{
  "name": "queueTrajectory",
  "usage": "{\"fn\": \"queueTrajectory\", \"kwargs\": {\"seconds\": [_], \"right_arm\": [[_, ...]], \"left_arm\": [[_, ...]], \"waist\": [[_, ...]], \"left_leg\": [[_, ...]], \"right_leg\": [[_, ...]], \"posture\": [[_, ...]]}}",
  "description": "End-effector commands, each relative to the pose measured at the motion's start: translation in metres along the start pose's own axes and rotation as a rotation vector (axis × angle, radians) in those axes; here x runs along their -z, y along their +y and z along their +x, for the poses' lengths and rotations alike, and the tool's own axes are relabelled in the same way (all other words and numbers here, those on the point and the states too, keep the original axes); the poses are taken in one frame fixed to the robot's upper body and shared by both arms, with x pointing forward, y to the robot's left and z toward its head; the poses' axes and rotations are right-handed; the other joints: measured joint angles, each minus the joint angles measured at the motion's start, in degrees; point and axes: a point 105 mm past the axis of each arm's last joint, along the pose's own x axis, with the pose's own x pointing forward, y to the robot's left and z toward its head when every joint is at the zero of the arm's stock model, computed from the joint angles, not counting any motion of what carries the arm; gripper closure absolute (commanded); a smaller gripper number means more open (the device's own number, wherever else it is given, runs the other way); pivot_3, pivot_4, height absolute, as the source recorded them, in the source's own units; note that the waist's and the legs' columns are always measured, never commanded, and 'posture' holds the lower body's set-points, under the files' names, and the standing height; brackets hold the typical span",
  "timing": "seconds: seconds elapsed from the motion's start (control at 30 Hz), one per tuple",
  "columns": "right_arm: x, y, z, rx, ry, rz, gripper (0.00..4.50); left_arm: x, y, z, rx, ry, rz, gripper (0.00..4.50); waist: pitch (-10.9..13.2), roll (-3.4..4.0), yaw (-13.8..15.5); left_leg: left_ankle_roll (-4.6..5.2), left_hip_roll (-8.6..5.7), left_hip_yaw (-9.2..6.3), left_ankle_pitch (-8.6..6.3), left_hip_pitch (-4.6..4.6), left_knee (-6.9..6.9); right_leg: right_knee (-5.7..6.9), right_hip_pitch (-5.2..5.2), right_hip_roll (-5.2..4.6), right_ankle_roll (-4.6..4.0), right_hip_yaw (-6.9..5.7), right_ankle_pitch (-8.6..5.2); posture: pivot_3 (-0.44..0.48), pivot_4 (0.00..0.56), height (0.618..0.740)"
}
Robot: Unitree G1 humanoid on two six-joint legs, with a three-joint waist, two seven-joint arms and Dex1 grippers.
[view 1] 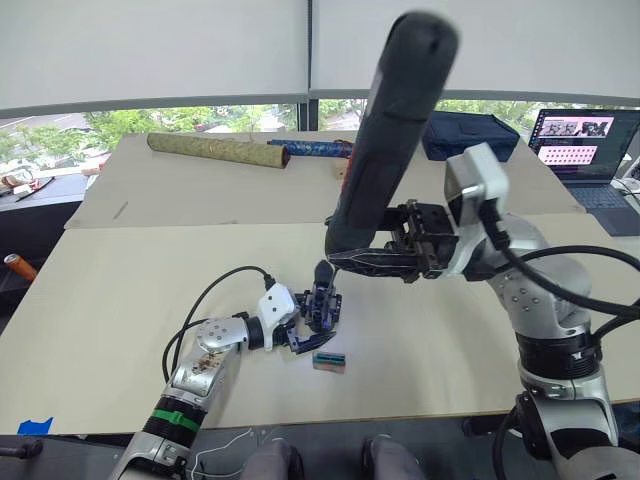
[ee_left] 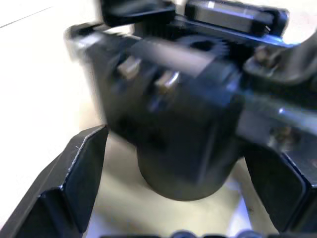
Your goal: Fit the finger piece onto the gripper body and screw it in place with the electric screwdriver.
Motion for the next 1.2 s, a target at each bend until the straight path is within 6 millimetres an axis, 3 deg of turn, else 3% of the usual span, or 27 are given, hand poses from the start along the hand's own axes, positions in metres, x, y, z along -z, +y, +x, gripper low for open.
{"fn": "queueTrajectory", "kwargs": {"seconds": [0.03,0.17,0.33,0.53,0.67,0.83,0.9,1.07,1.2], "right_arm": [[-0.024,0.009,0.006,-0.037,-0.066,-0.052,2.6],[-0.027,0.011,0.005,-0.03,-0.078,-0.044,2.6],[-0.037,0.013,-0.01,0.007,-0.048,-0.047,2.6],[-0.054,-0.001,-0.063,0.201,0.146,0.015,2.6],[-0.04,-0.011,-0.118,0.42,0.493,0.143,2.6],[-0.01,-0.016,-0.217,0.764,0.965,0.347,2.6],[0.004,-0.012,-0.246,0.821,1.099,0.407,2.6],[0.046,-0.004,-0.289,0.821,1.34,0.511,2.6],[0.069,-0.012,-0.303,0.833,1.39,0.524,2.6]], "left_arm": [[0.035,-0.002,-0.011,-0.025,0.105,-0.075,0.02],[0.036,-0.003,-0.013,-0.031,0.101,-0.074,0.02],[0.03,-0.001,-0.028,-0.044,0.065,-0.07,0.02],[0.012,-0.002,-0.083,-0.025,-0.014,-0.068,0.02],[-0.004,-0.007,-0.117,0.011,-0.038,-0.056,0.02],[-0.024,-0.012,-0.155,0.052,0.001,-0.007,0.02],[-0.027,-0.014,-0.164,0.071,0.028,0.02,0.02],[-0.028,-0.005,-0.185,0.031,0.076,-0.054,0.02],[-0.03,-0.001,-0.195,0.019,0.099,-0.052,0.02]], "waist": [[0.0,0.0,-0.03],[0.0,0.0,-0.01],[0.0,0.0,-0.4],[0.08,0.01,-1.06],[0.33,0.08,-0.6],[0.56,0.14,-0.3],[0.61,0.16,-0.49],[0.96,0.44,-0.89],[1.45,0.6,-1.07]], "left_leg": [[0.01,0.0,-0.01,-0.01,0.04,-0.06],[-0.01,0.0,-0.01,0.02,0.09,-0.28],[-0.07,0.0,0.01,0.05,0.07,-0.33],[-0.34,0.02,0.16,0.2,0.06,-0.72],[-0.36,0.03,0.18,0.21,-0.23,-0.76],[-0.27,-0.02,0.2,0.21,-0.69,-0.47],[-0.23,-0.03,0.22,0.18,-0.76,-0.42],[-0.3,-0.06,0.45,0.23,-0.87,-0.39],[-0.55,-0.02,0.53,0.38,-0.87,-0.4]], "right_leg": [[0.0,0.01,-0.01,-0.01,0.0,0.0],[-0.01,-0.02,-0.01,-0.05,0.0,0.0],[-0.03,-0.05,0.01,-0.07,-0.05,-0.01],[-0.12,-0.31,-0.15,-0.17,-0.06,-0.08],[-0.1,-0.65,-0.18,-0.3,-0.23,-0.16],[-0.08,-0.94,-0.18,-0.31,-0.33,-0.18],[-0.15,-0.96,-0.18,-0.56,-0.32,-0.32],[-0.07,-1.14,-0.01,-0.2,-0.25,-0.14],[0.07,-1.26,0.2,-0.18,-0.23,-0.14]], "posture": [[0.0,0.15,0.74],[0.0,0.15,0.74],[0.0,0.15,0.74],[0.0,0.15,0.74],[0.0,0.15,0.74],[0.0,0.15,0.74],[0.0,0.15,0.74],[0.0,0.15,0.74],[0.0,0.15,0.74]]}}
